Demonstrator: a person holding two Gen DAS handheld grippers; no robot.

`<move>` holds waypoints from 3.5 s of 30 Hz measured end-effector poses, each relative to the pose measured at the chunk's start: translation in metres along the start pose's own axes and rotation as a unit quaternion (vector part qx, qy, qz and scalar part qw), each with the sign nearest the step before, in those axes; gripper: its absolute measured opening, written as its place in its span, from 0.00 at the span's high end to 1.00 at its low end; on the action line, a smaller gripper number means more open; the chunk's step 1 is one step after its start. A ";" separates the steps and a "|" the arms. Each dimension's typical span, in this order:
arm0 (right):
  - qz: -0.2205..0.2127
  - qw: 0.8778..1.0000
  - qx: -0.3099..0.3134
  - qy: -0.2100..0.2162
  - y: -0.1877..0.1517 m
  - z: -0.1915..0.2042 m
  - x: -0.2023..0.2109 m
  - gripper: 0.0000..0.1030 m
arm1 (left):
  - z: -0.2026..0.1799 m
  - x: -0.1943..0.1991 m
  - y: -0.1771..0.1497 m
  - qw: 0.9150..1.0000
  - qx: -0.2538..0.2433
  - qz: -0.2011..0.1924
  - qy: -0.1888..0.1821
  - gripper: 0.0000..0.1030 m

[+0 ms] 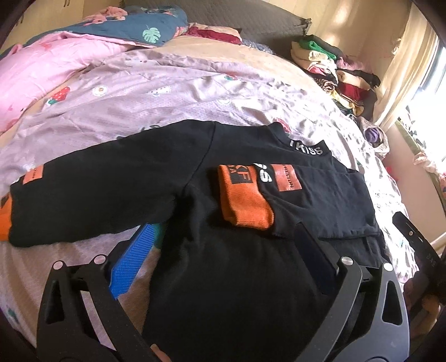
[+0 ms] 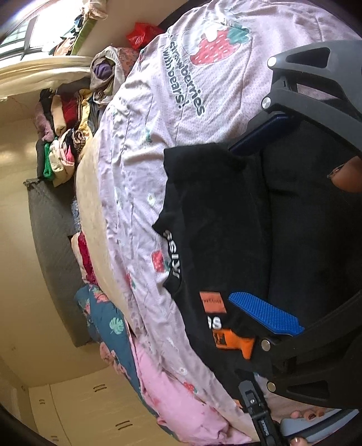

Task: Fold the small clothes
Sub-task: 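Move the left tool to the orange cuff of the other sleeve, then close the left tool on the orange cuff and lift it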

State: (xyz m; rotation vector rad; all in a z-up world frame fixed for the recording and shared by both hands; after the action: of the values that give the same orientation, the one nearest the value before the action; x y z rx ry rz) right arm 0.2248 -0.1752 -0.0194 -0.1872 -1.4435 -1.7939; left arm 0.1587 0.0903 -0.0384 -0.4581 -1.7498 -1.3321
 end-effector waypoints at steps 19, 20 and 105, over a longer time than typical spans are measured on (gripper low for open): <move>0.020 0.998 0.063 0.022 -0.006 0.090 -0.008 0.05 | 0.082 0.013 -0.021 0.998 0.059 -0.003 0.024 0.09; 0.020 0.997 0.065 0.022 -0.006 0.094 -0.008 0.05 | 0.086 0.014 -0.021 0.998 0.062 -0.004 0.024 0.09; 0.068 0.988 0.105 0.096 -0.048 0.192 -0.042 0.05 | 0.175 0.074 0.041 0.976 0.186 -0.115 0.004 0.97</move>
State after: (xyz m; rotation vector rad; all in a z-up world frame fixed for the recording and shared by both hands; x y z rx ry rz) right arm 0.1526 0.0135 -0.0149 -0.0045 -1.4338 -1.4959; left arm 0.0748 0.2493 0.0362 -0.0400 -2.0351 -1.1183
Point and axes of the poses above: each gripper's, at about its wrist camera, not at the fingertips, and x roughly against the way its jaws point, z to its left, y to its top, the point moved 7 cm from there along -x, roughly the way its jaws point, and after that the axes turned 14 degrees about y, right-handed, at the moved point
